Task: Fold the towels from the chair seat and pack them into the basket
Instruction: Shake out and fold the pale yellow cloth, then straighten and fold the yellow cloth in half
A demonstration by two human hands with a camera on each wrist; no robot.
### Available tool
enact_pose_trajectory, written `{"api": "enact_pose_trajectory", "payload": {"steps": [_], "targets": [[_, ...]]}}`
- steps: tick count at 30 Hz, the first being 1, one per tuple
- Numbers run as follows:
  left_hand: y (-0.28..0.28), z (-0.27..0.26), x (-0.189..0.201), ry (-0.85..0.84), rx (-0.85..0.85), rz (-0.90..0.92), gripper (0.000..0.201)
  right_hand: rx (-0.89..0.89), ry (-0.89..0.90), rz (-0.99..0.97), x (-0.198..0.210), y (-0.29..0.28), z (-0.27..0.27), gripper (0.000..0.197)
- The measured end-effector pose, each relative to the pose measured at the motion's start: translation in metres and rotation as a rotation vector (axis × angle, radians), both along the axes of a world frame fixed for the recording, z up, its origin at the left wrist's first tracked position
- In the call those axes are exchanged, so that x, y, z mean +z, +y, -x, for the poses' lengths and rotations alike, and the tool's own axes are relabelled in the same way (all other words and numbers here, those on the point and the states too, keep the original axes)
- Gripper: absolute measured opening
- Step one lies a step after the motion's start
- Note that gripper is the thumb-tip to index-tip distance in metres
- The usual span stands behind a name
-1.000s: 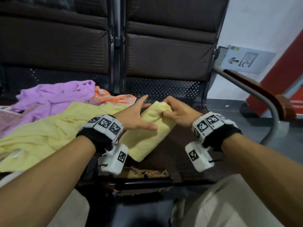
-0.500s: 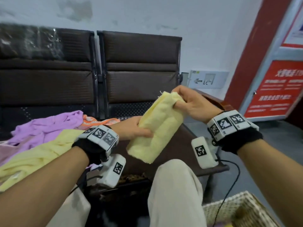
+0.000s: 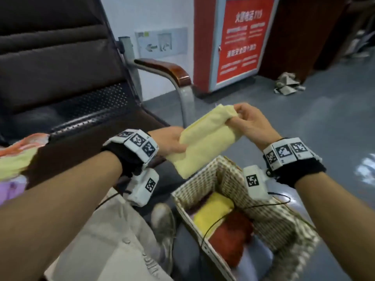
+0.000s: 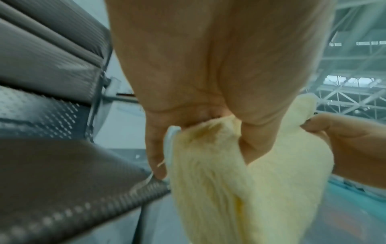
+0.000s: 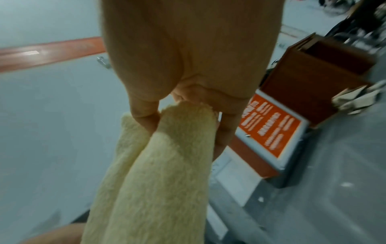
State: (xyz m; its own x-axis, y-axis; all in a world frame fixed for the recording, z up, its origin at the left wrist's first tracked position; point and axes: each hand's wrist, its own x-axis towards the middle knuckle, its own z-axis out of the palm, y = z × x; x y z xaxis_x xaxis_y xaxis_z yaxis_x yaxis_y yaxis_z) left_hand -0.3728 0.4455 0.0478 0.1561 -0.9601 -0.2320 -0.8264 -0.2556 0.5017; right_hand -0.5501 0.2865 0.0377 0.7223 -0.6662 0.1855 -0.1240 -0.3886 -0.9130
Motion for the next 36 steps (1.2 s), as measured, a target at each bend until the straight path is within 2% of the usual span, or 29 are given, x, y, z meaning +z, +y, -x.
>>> {"api": "enact_pose_trajectory", "payload": {"steps": [4,7,10,12,14,17,21,26,30,36], "targets": [[-0.046,0.042,-0.076,-0.104,-0.105,-0.135,0.019,-0.094,0.093,-0.067,-0.071,-0.011,0.064,0.017],[-0.062,0.068,-0.139,-0.111,-0.155,-0.206,0.031,-0.126,0.194,-0.093,-0.125,-0.003,0.102,0.022],[-0.065,0.09,-0.192,-0.055,-0.184,-0.281,0.032,-0.125,0.348,-0.094,-0.174,0.007,0.126,0.028],[-0.064,0.102,-0.221,-0.015,-0.205,-0.392,0.035,-0.119,0.523,-0.047,-0.197,0.01,0.137,0.028],[-0.06,0.117,-0.245,0.053,-0.267,-0.513,0.041,-0.062,0.687,-0.004,-0.21,0.01,0.145,0.027],[-0.051,0.144,-0.268,0.217,-0.383,-0.572,0.038,0.003,0.913,0.02,-0.221,0.011,0.155,0.029],[-0.041,0.165,-0.279,0.351,-0.49,-0.667,0.039,0.049,1.189,0.035,-0.23,0.016,0.157,0.035],[-0.034,0.168,-0.281,0.235,-0.438,-0.729,0.034,0.108,1.398,0.022,-0.237,0.018,0.148,0.035],[-0.034,0.147,-0.255,0.186,-0.305,-0.59,0.034,0.096,1.391,0.06,-0.223,0.013,0.135,0.027],[-0.025,0.093,-0.183,0.293,-0.015,-0.37,0.023,0.068,1.162,0.176,-0.174,0.018,0.091,0.03]]}}
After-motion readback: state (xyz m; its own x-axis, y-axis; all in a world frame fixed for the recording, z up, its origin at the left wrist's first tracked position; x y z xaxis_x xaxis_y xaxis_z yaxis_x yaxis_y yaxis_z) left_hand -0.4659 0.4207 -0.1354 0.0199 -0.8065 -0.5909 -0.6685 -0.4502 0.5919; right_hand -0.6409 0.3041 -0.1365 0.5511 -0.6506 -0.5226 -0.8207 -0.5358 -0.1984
